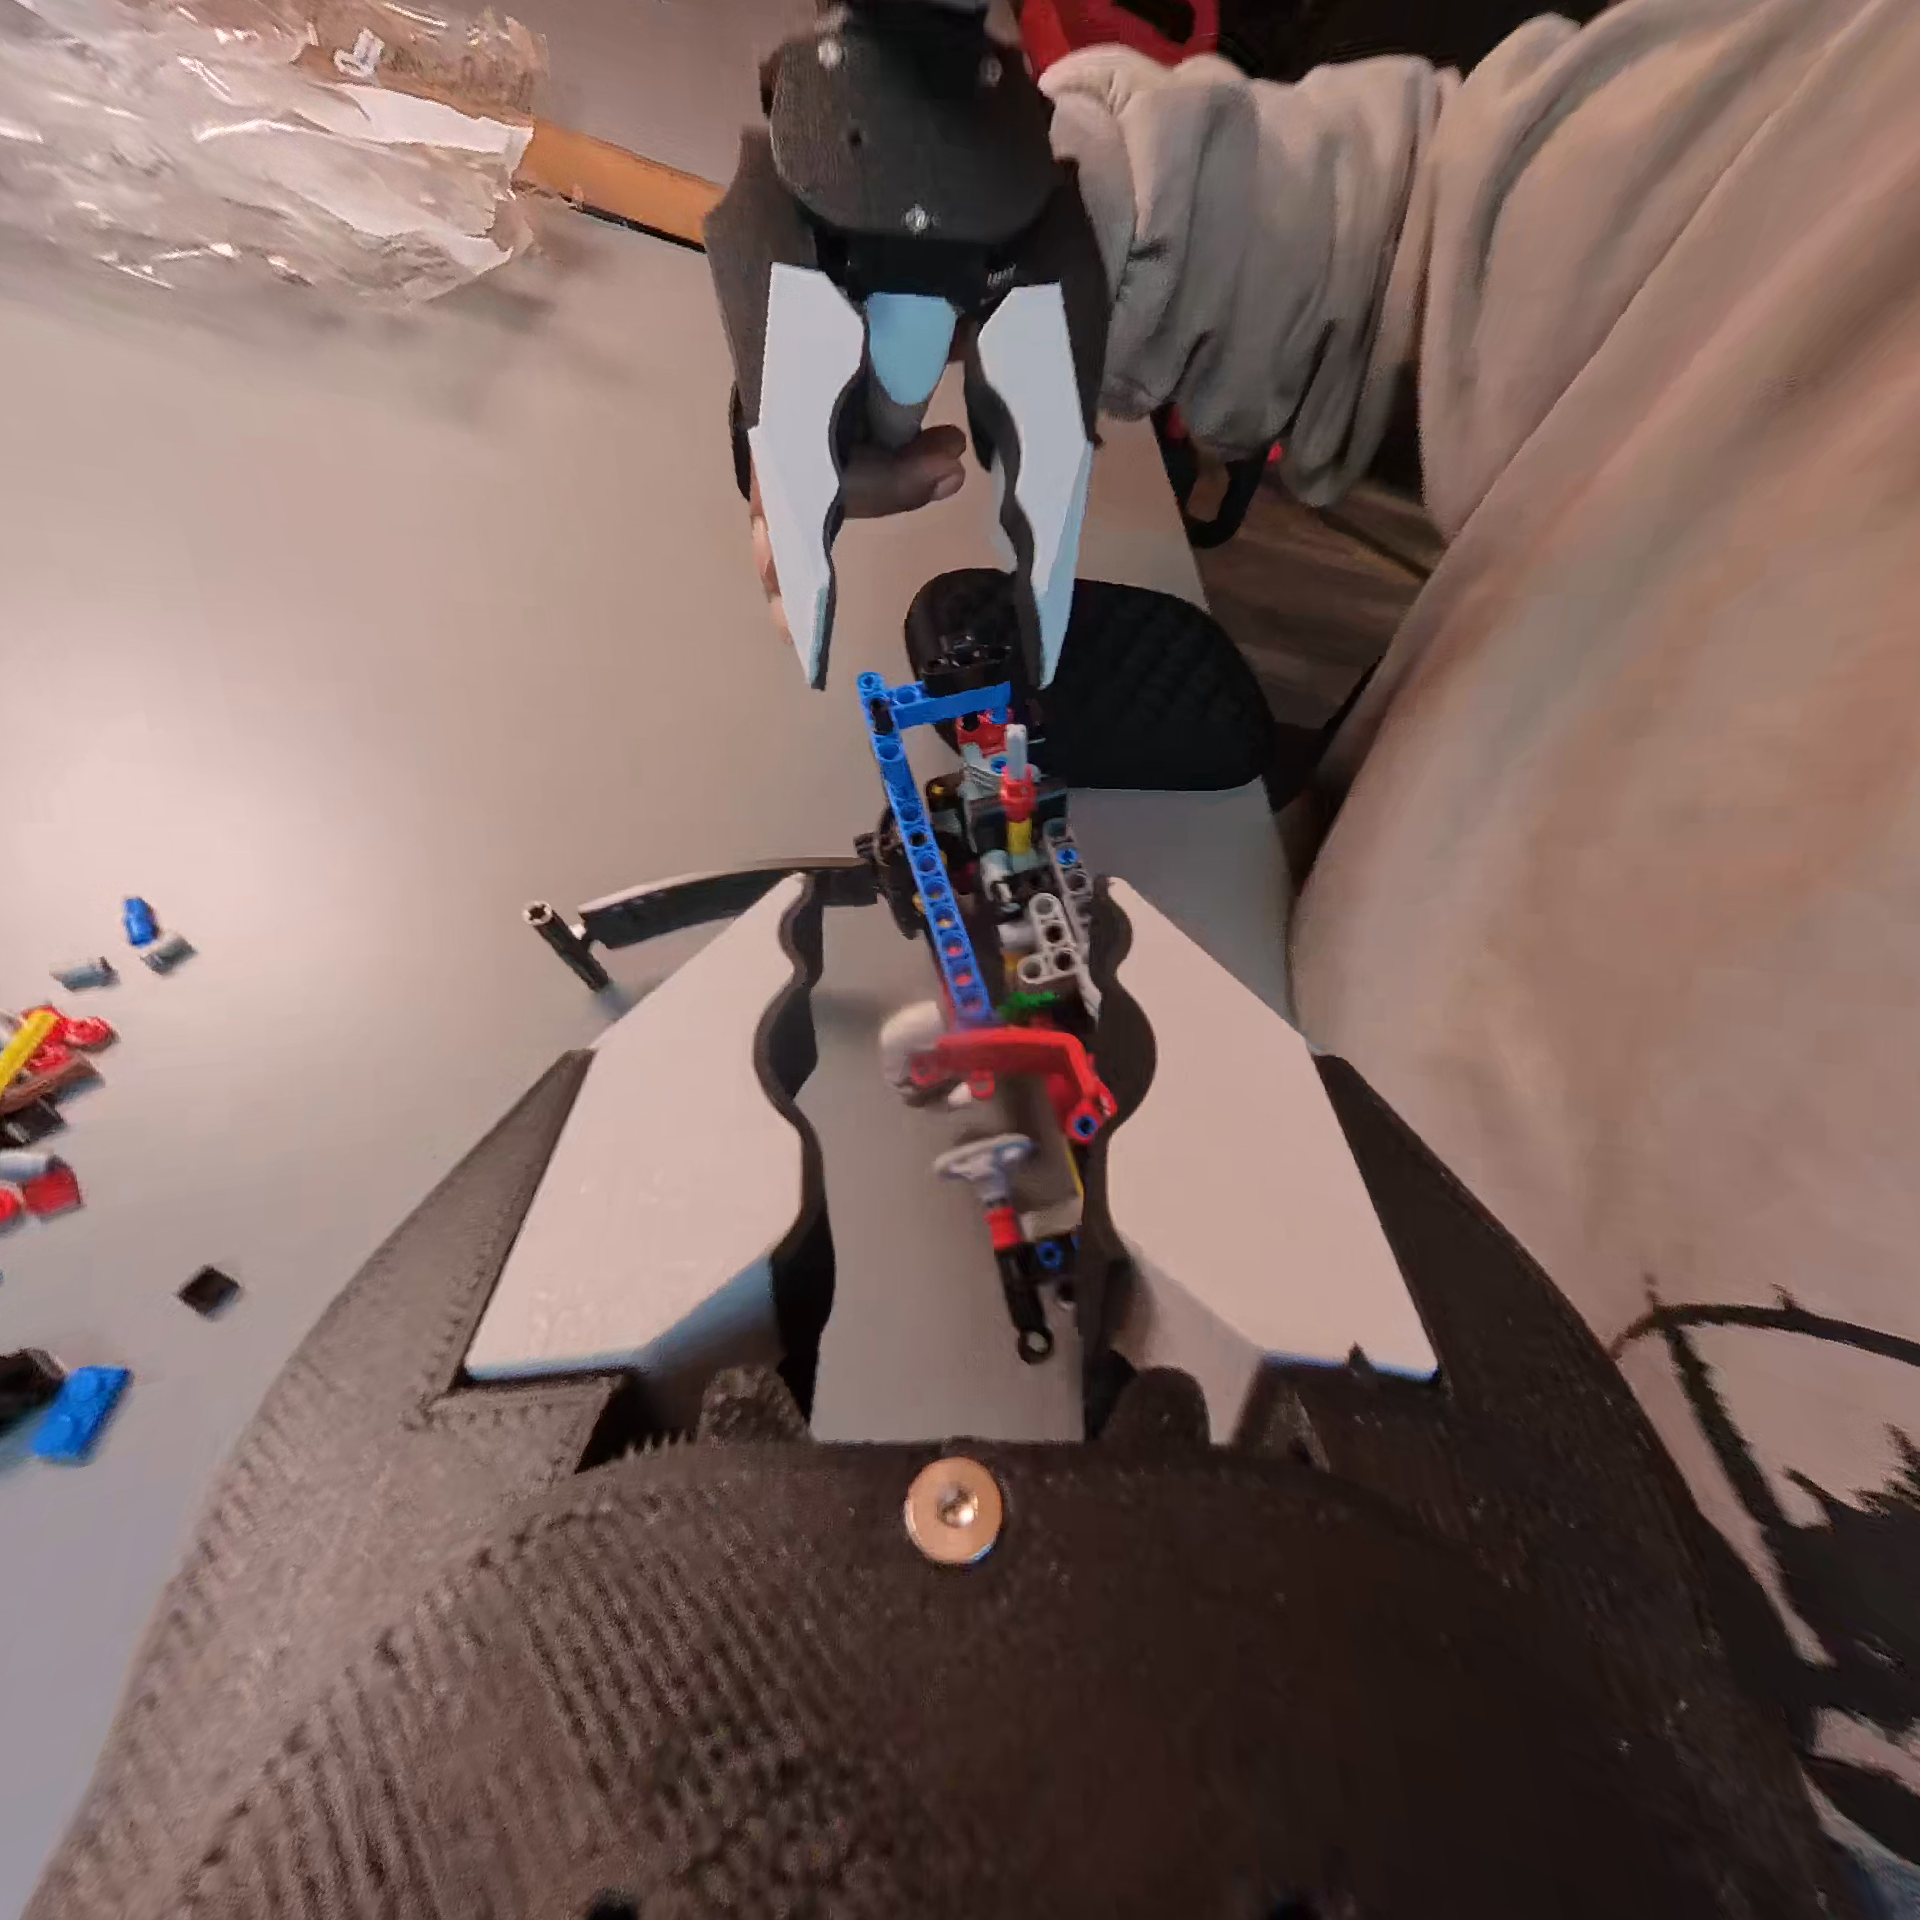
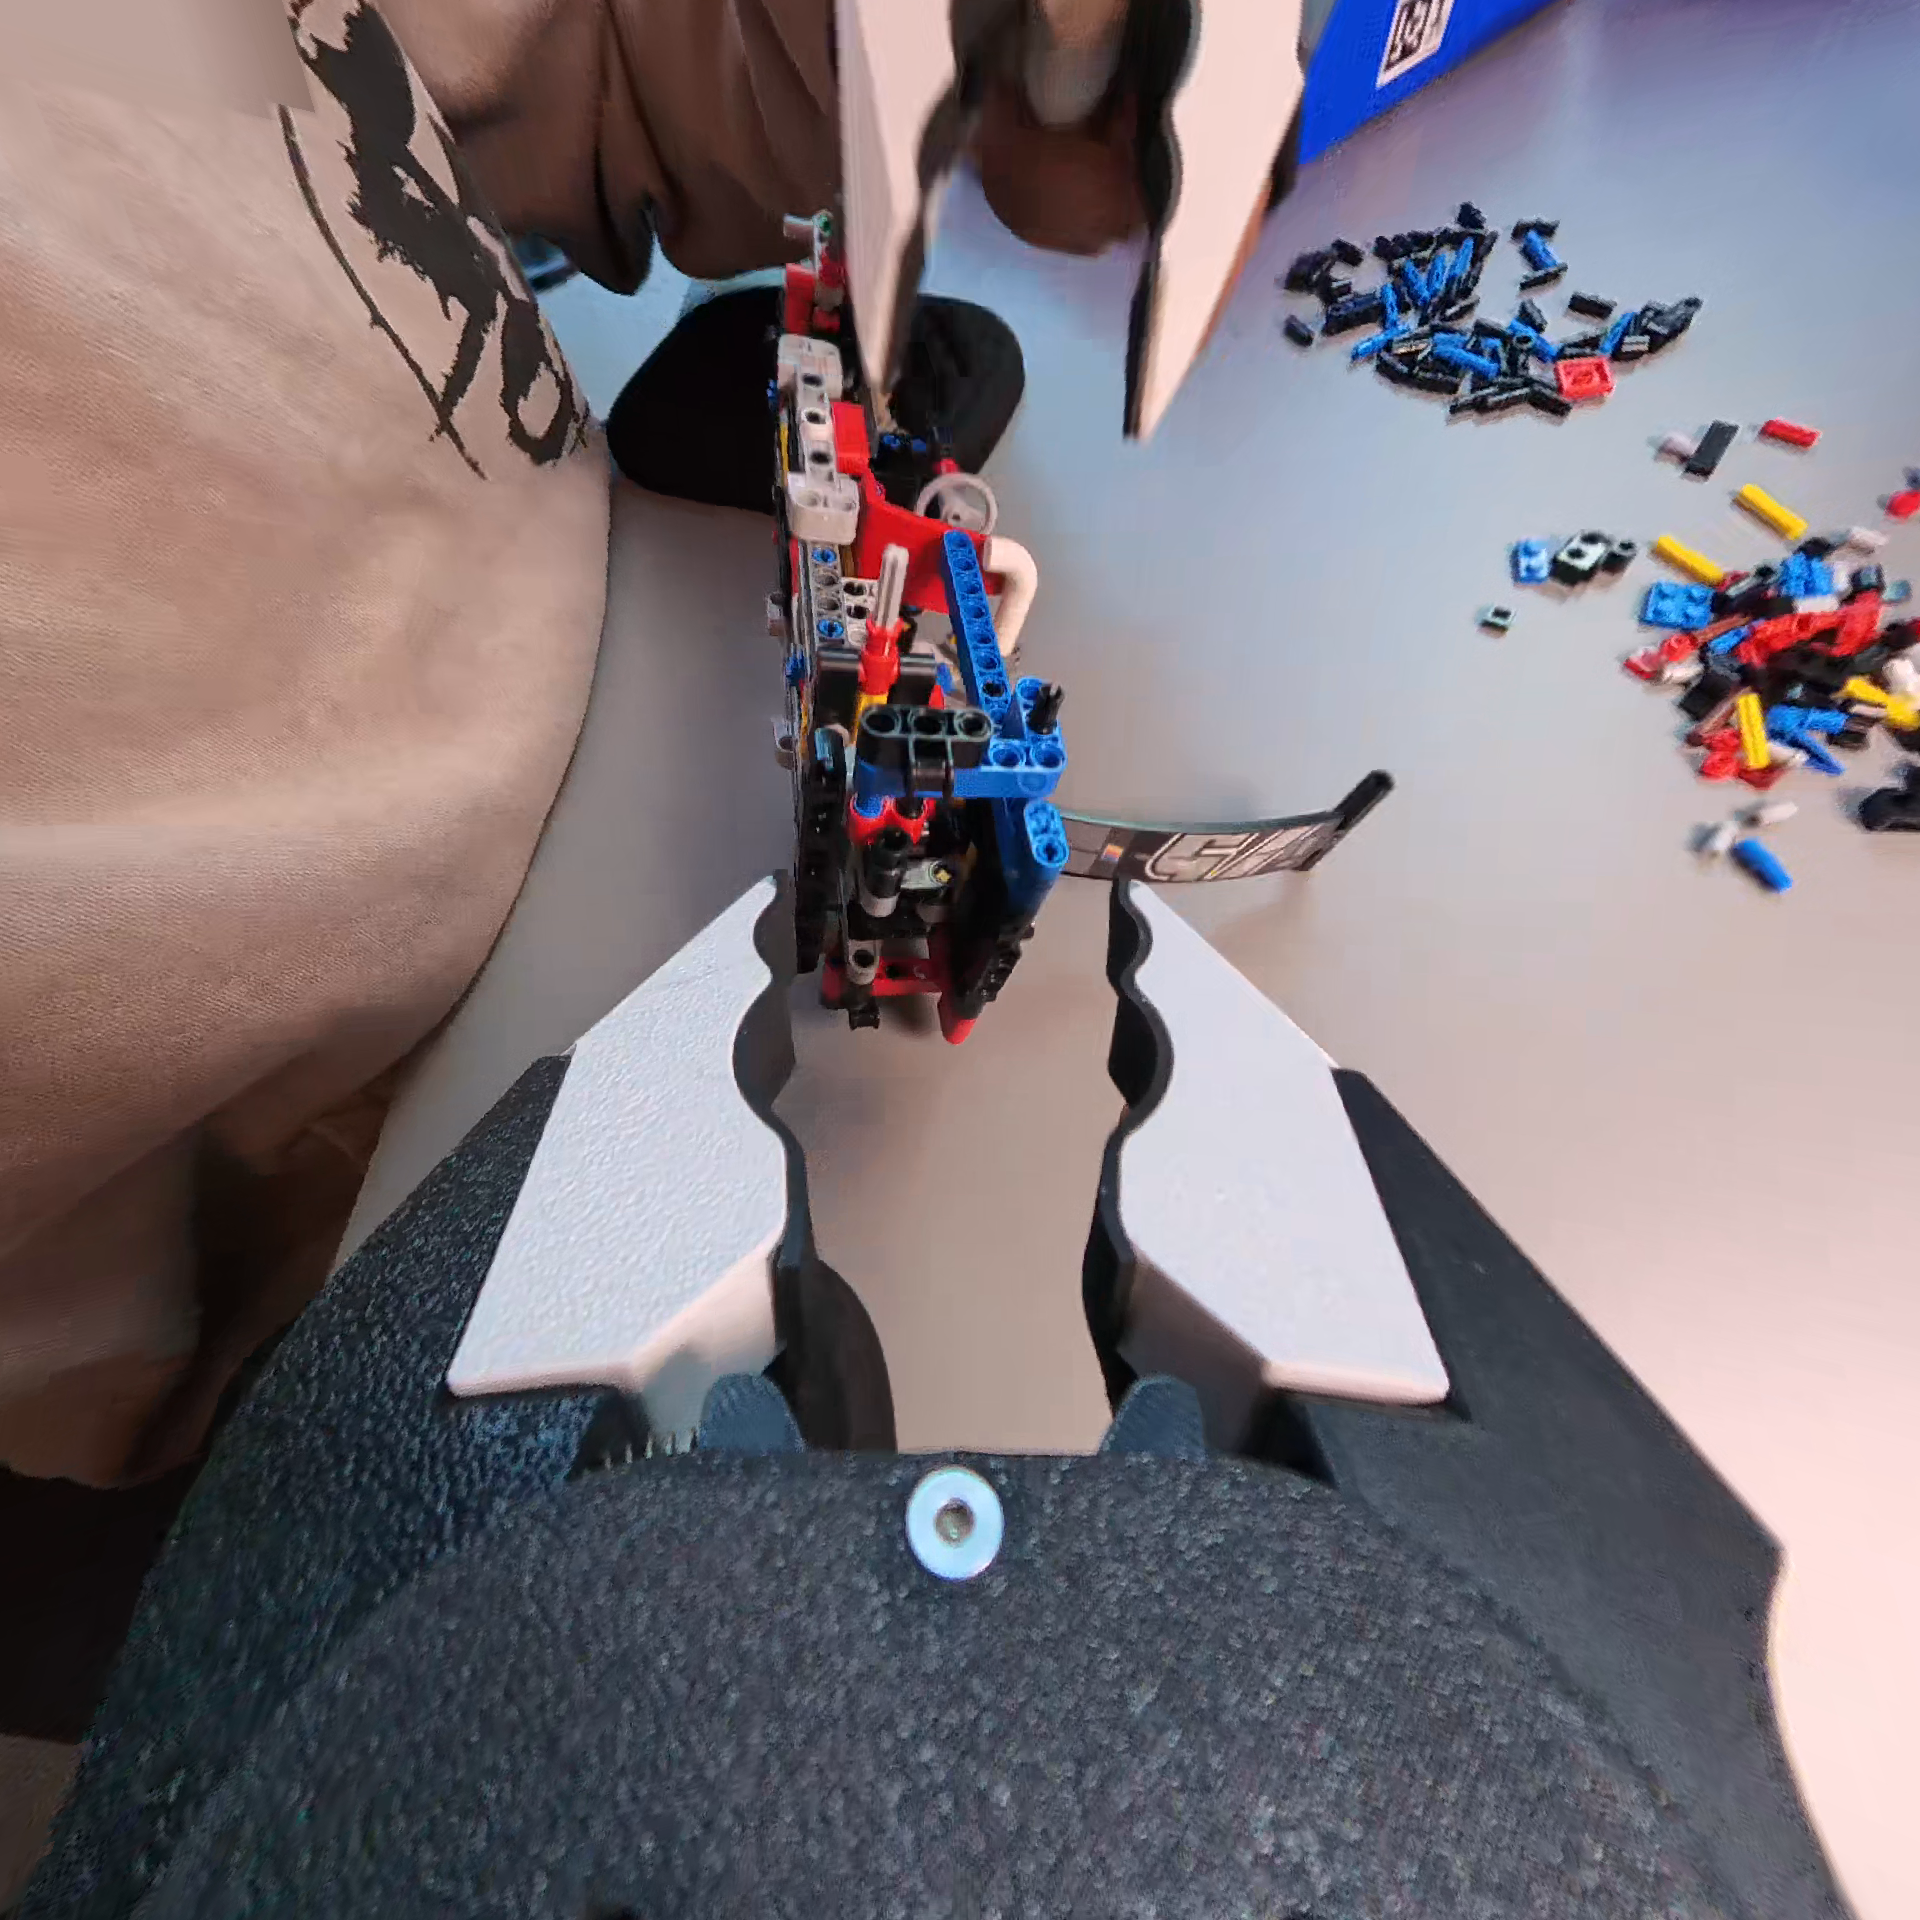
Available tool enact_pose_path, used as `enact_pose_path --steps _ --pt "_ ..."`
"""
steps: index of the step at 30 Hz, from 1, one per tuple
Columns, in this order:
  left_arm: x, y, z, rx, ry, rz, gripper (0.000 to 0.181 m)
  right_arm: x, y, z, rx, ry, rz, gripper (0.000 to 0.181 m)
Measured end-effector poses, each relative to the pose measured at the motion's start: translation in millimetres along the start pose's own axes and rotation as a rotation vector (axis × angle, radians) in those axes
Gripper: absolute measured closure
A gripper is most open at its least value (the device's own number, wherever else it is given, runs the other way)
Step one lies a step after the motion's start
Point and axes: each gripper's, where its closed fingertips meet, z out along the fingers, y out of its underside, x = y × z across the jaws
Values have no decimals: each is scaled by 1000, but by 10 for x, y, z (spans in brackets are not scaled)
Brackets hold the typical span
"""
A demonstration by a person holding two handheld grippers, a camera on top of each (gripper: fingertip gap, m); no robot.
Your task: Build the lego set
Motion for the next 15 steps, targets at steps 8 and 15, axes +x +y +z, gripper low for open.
enact_pose_path --steps 8,15 --pt "460 762 -71 -261 -22 -130 99 -29 -17 205 133 -110 86 137" --pt "294 859 -64 -373 -223 53 124 -100 -94 210 114 -42 -71 144"
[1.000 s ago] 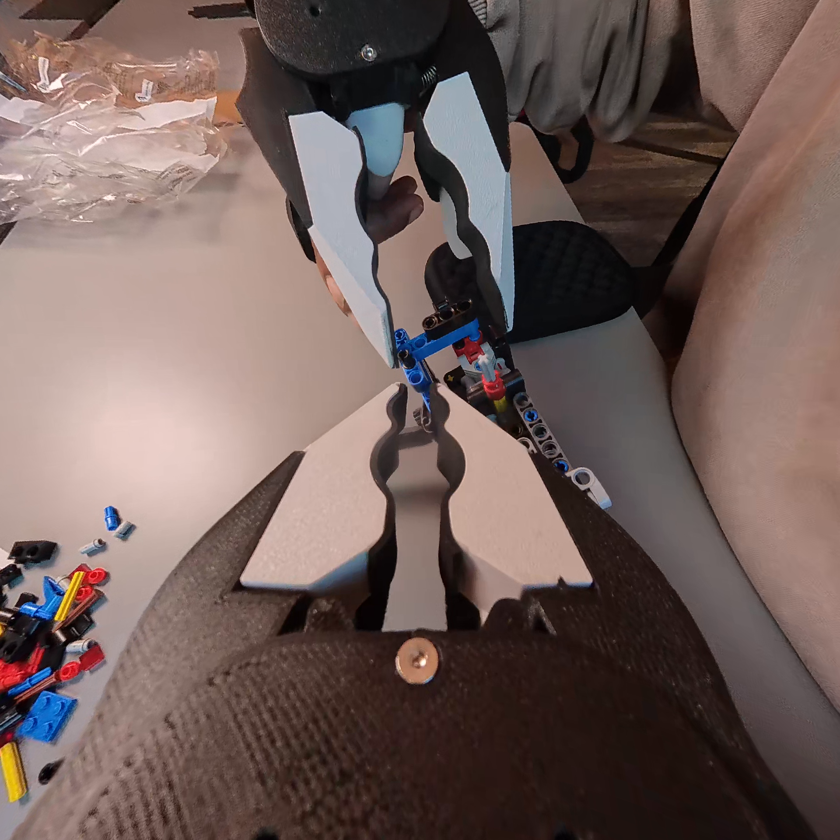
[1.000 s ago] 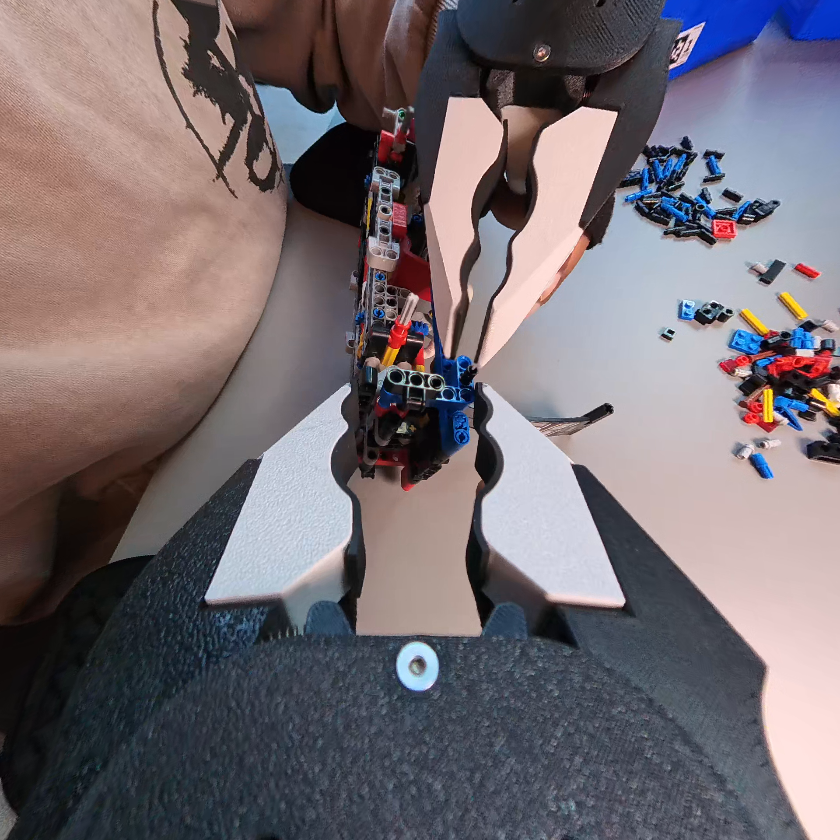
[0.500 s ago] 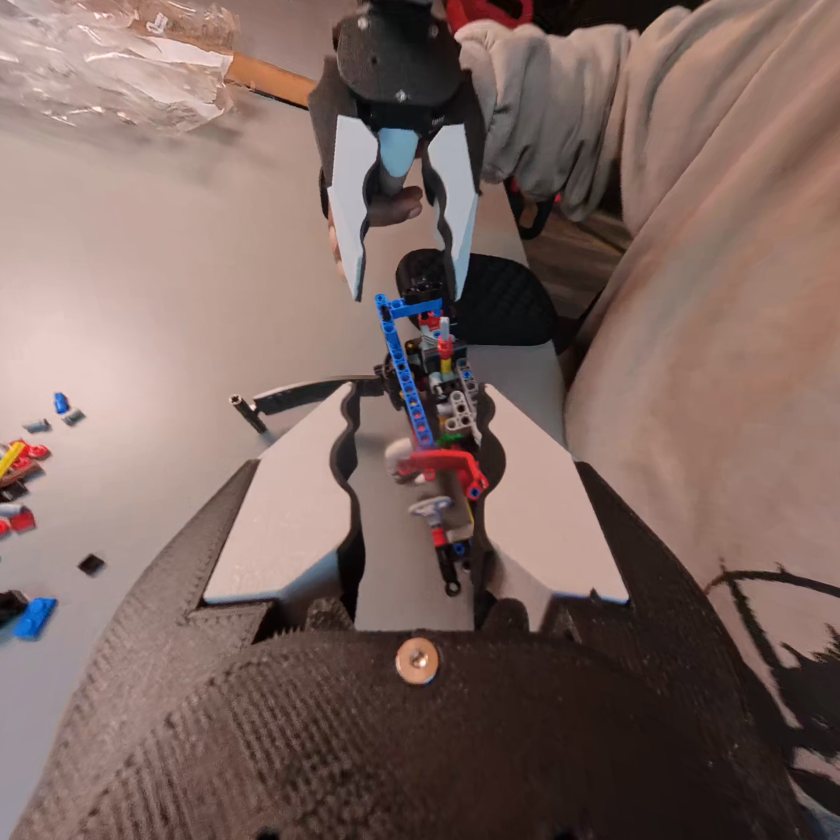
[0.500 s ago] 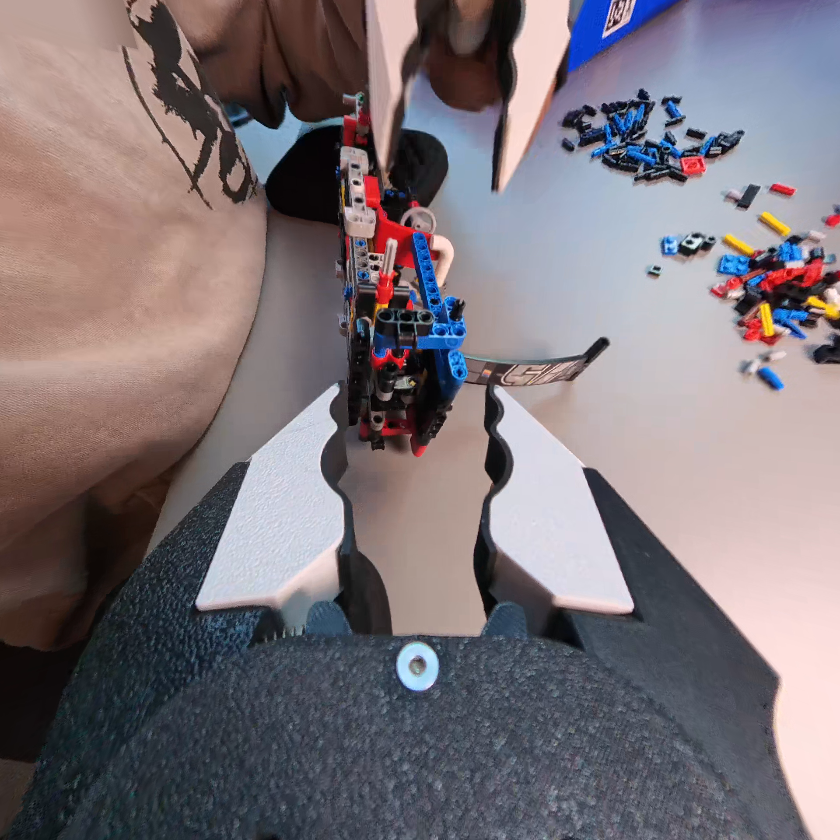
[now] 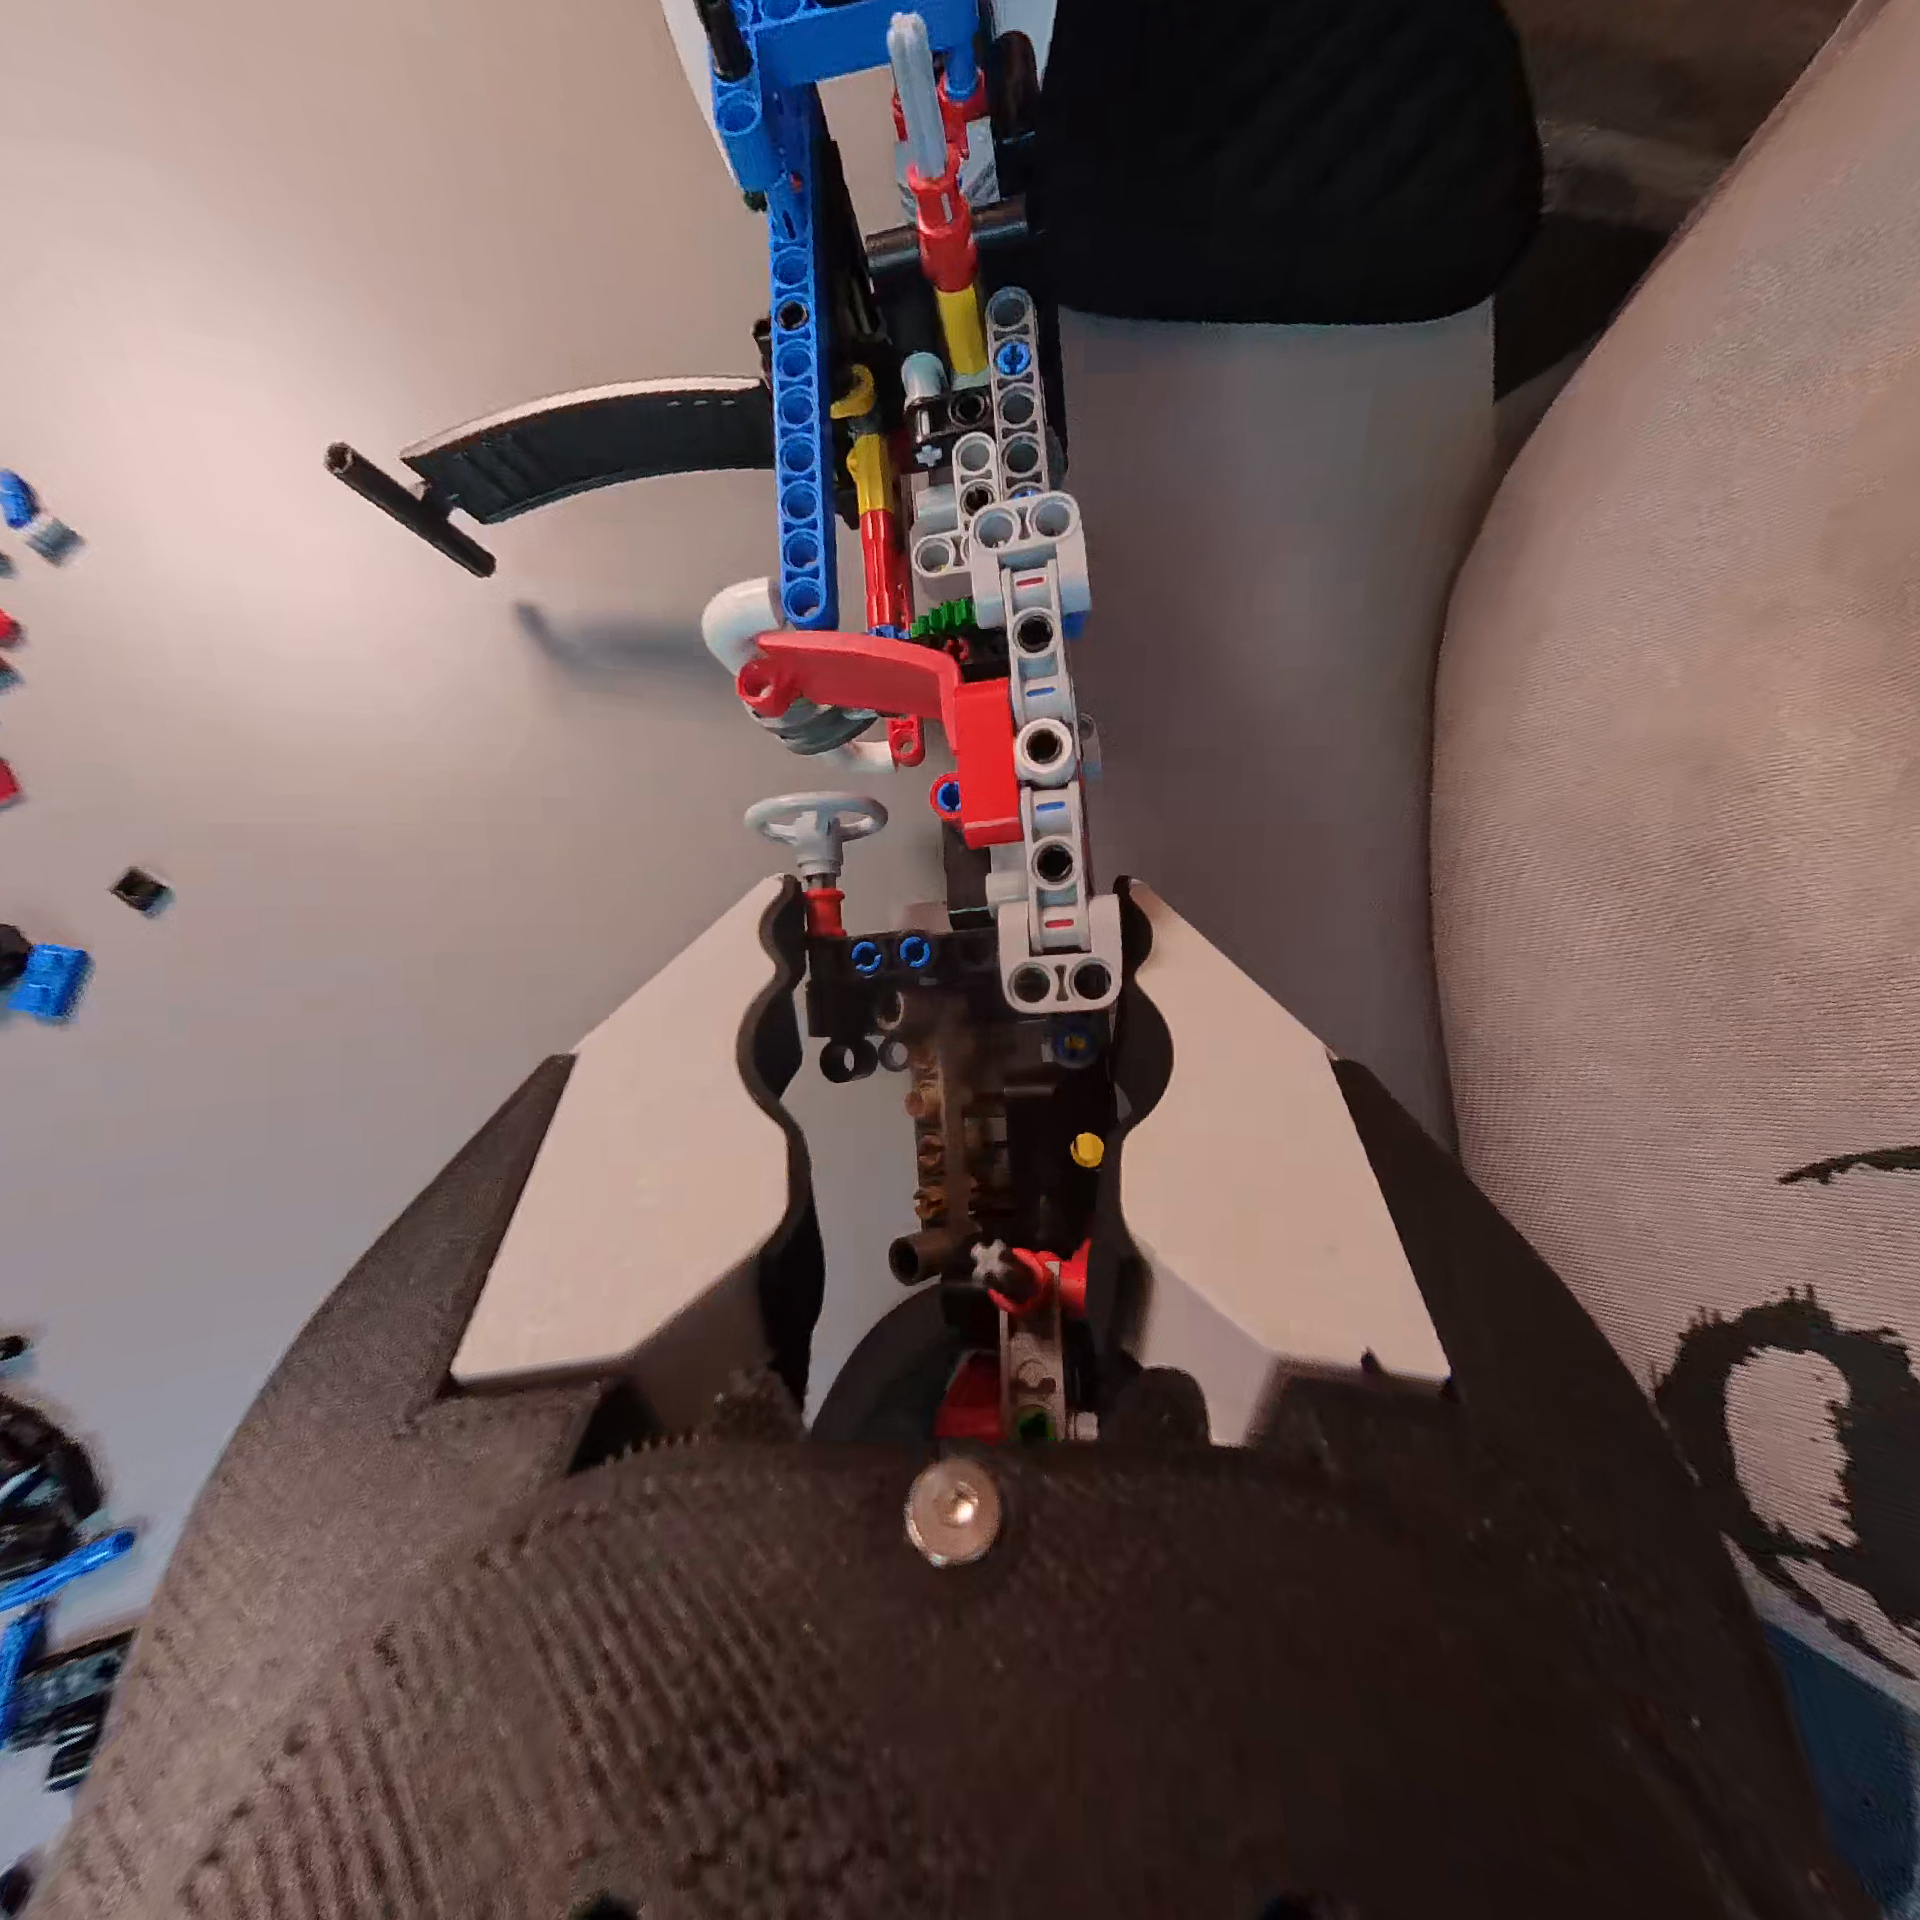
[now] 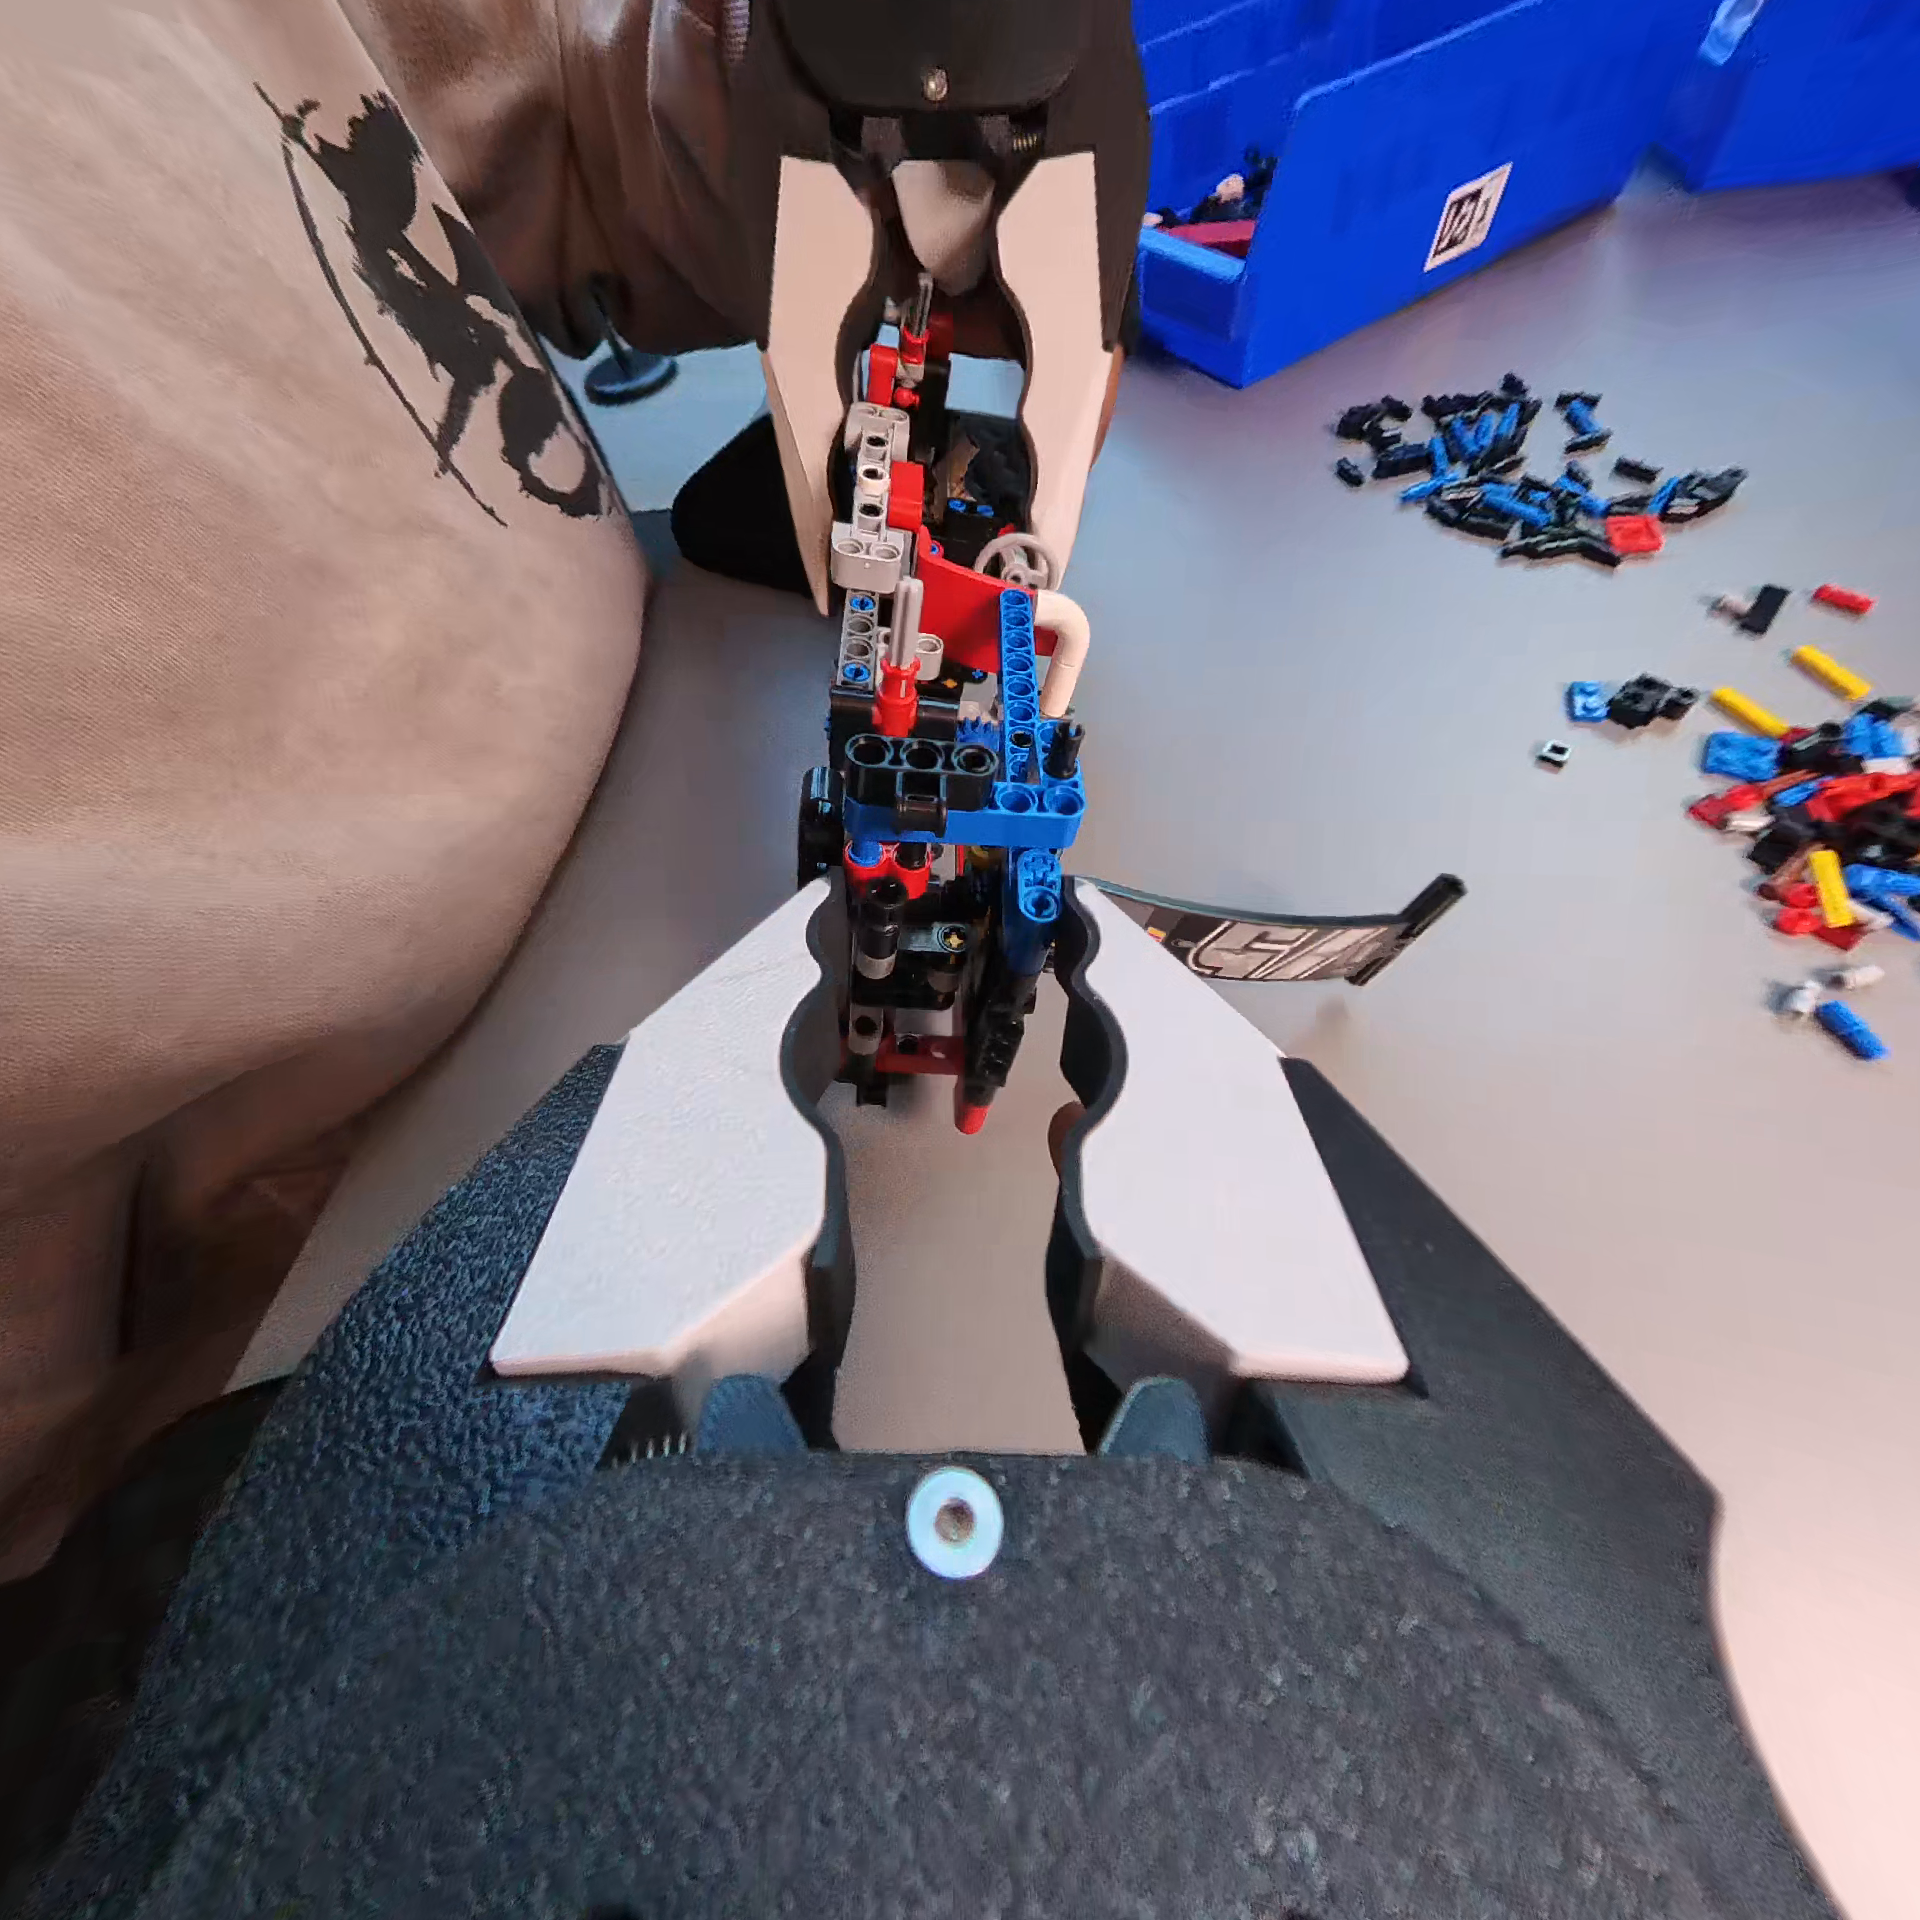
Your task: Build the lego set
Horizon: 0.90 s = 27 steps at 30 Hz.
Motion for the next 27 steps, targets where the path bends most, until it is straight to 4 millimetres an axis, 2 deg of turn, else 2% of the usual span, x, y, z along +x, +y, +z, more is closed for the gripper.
enact_pose_path --steps 3,6,8,13,22,24,27 --pt "-118 -62 -62 17 -151 154 125 14 -84 -51 -24 122 -150 144" --pt "-296 -78 -101 10 -333 344 124 96 -64 -46 -104 277 -340 144" --pt "-343 -85 -106 33 -396 393 124 117 -50 -34 -113 348 -424 143" --pt "-340 -82 -112 100 -462 463 124 78 -39 0 -100 423 -490 142" --pt "-321 -64 -117 125 -457 483 123 0 -12 14 -102 413 -486 140" --pt "-324 -61 -122 126 -460 481 123 -55 -13 -30 -102 364 -423 135" --pt "-329 -60 -128 130 -461 480 124 -154 -159 -129 -44 293 -318 124"
